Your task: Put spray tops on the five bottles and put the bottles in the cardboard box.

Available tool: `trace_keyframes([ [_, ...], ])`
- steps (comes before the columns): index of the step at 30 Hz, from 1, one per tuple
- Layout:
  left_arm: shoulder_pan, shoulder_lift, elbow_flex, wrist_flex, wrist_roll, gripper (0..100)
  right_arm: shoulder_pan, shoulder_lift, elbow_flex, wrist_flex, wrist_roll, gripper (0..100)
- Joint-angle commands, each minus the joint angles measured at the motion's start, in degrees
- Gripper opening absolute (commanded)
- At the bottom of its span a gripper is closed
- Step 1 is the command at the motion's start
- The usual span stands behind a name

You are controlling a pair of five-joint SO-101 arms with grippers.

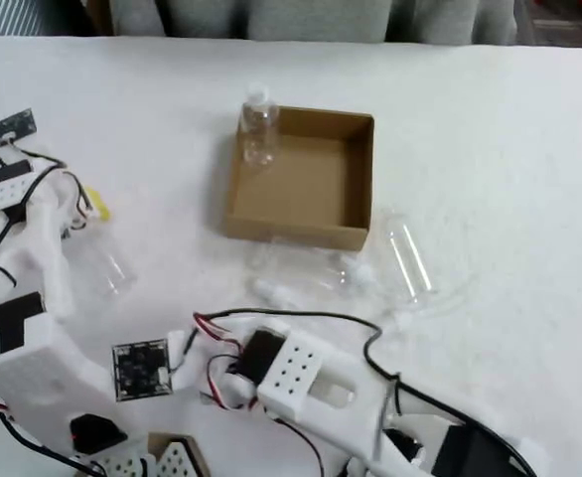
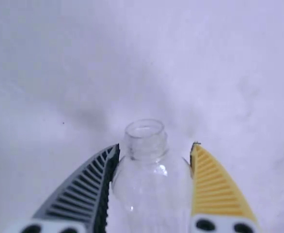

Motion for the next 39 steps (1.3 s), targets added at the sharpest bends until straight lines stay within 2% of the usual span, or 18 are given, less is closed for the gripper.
trace_keyframes([
  [1,1.54,-1.36,-2.9,-0.97,0.26,13,-0.48,-9.45,-0.7,3.65,-0.18,18.0],
  [5,1.1,-1.36,-3.08,-0.79,0.35,13,-0.48,-20.0,3.69,5.67,-0.53,18.0],
  [8,-1.36,-1.45,-3.08,-0.53,0.44,13,-0.48,-25.27,6.86,5.49,-3.78,18.0],
  [13,-9.54,-1.63,-3.87,0.44,4.75,13,-0.48,-27.21,8.35,5.49,-4.31,18.0],
  [16,-16.84,-1.45,-6.33,2.99,4.84,13,-0.48,-27.21,8.7,5.41,-4.57,18.0],
  [19,-22.29,-1.45,-7.65,3.78,4.84,13,-0.57,-27.21,11.87,0.92,-4.57,18.0],
  [24,-25.89,-1.8,-8.97,3.78,4.75,13,-0.66,-27.12,15.65,-5.41,-4.57,18.3],
  [30,-28.18,-1.71,-12.13,3.87,4.75,13,-5.32,-16.48,10.99,-5.49,-4.13,18.2],
  [39,-28.0,-1.45,-14.77,6.59,1.23,13,-5.41,6.37,-2.55,-2.15,0.26,18.1],
])
